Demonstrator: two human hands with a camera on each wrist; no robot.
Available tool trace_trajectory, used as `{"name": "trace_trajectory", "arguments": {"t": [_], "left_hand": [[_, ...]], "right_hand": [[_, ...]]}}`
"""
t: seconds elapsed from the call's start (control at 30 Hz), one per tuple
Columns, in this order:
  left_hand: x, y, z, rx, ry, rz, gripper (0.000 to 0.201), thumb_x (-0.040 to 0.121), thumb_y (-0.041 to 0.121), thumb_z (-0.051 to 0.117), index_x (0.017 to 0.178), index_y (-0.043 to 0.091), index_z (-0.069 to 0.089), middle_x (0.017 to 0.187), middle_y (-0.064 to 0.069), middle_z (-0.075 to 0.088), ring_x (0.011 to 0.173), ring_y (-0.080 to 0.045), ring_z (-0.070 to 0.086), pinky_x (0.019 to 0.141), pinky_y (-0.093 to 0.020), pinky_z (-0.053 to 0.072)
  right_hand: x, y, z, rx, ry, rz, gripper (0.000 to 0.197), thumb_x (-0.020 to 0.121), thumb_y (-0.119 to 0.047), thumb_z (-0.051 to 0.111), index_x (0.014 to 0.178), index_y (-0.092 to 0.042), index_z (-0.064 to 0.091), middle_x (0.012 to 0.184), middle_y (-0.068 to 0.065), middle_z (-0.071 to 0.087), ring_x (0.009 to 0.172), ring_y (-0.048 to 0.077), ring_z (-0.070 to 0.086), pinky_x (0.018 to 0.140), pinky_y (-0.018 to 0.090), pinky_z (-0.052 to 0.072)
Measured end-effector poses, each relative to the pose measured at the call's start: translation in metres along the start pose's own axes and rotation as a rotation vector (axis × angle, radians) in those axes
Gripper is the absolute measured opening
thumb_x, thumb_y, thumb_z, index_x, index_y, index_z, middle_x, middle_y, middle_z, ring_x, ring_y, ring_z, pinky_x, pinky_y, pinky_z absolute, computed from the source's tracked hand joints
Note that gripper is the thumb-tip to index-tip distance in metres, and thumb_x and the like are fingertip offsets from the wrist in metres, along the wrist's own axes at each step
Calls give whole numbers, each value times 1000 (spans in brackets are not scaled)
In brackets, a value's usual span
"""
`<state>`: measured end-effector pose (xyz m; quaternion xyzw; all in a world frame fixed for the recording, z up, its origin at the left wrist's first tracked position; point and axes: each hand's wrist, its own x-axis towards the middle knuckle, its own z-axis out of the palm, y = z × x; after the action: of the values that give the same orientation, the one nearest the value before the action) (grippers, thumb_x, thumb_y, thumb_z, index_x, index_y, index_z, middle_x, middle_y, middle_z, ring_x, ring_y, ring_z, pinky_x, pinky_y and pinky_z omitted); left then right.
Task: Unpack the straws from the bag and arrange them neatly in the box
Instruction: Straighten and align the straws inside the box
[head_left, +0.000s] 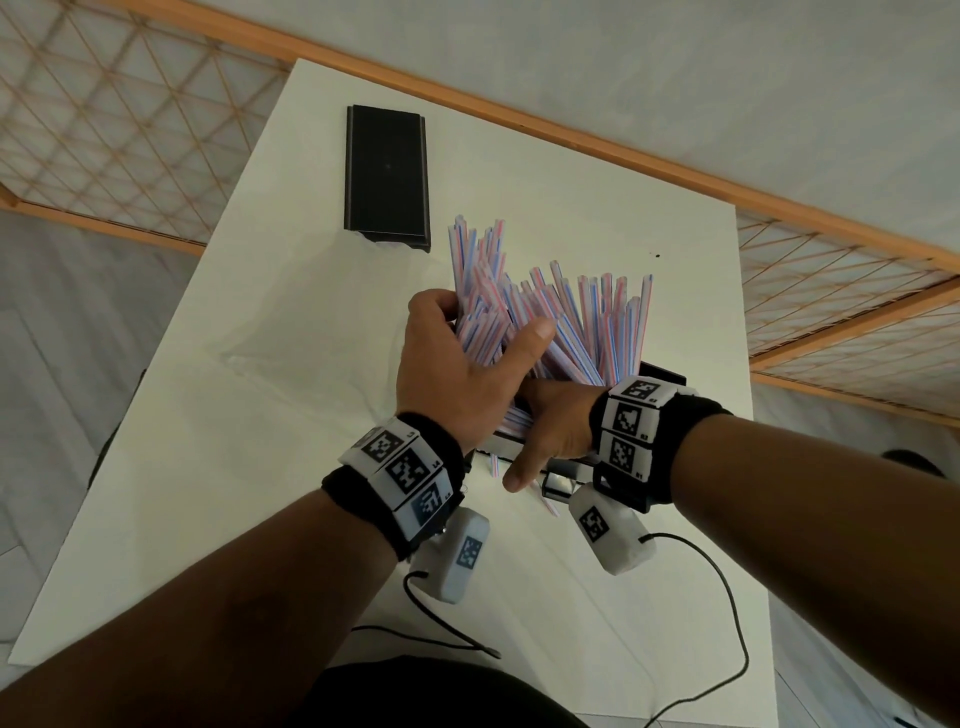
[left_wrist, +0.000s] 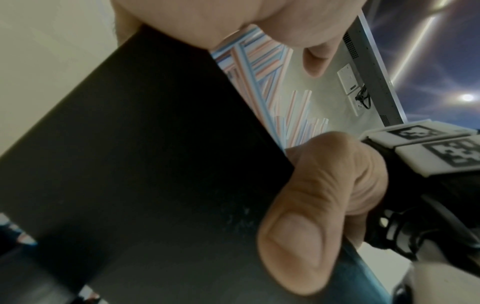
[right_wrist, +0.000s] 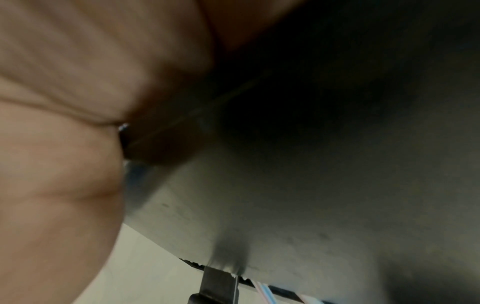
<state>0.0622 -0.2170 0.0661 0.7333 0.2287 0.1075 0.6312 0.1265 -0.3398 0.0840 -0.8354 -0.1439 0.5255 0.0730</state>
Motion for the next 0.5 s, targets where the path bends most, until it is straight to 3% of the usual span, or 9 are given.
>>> {"name": "trace_trajectory", "arguments": {"t": [0.13, 0.2, 0.27, 0.33, 0.43, 0.5], "left_hand": [[-1, 2, 0, 17, 0, -24, 78, 58, 75, 76, 111, 27, 43, 107, 10, 61, 90, -2, 66, 70, -18, 54], [-1, 3, 0, 34, 0, -24, 75, 63, 67, 81, 112, 26, 42, 105, 16, 56, 90, 4, 61, 69, -9, 47], [-1, 4, 0, 41, 3, -26, 72, 66, 61, 83, 112, 25, 41, 102, 18, 52, 88, 8, 56, 65, -3, 42], [-1, 4, 0, 36, 6, -24, 74, 64, 62, 83, 112, 24, 42, 102, 18, 52, 88, 8, 56, 65, -1, 42], [-1, 5, 0, 31, 17, -26, 87, 53, 77, 76, 114, 24, 43, 110, 9, 58, 97, -5, 63, 77, -15, 49], [-2, 5, 0, 38, 25, -26, 86, 53, 75, 76, 114, 25, 43, 113, 7, 59, 100, -10, 64, 81, -21, 52]], "right_hand": [[-1, 2, 1, 22, -24, 1, 98, 67, -37, 89, 148, -19, 36, 148, 4, 49, 134, 26, 48, 109, 39, 40], [-4, 2, 3, 12, 13, -20, 96, 65, -50, 85, 145, -21, 39, 139, 4, 56, 123, 27, 58, 103, 44, 49], [-5, 1, 7, -45, 95, -66, 104, 62, -68, 76, 144, -18, 37, 124, 1, 63, 107, 23, 65, 93, 43, 55], [-8, 0, 11, -91, 181, -133, 102, 66, -74, 70, 142, -14, 37, 120, 1, 64, 100, 21, 65, 91, 40, 55], [-13, 2, 14, -94, 313, -257, 88, 74, -67, 71, 140, -16, 42, 122, -2, 61, 108, 18, 59, 99, 36, 48], [-19, 4, 13, -36, 369, -306, 83, 74, -60, 75, 139, -19, 43, 124, -5, 59, 114, 14, 56, 100, 29, 43]]}}
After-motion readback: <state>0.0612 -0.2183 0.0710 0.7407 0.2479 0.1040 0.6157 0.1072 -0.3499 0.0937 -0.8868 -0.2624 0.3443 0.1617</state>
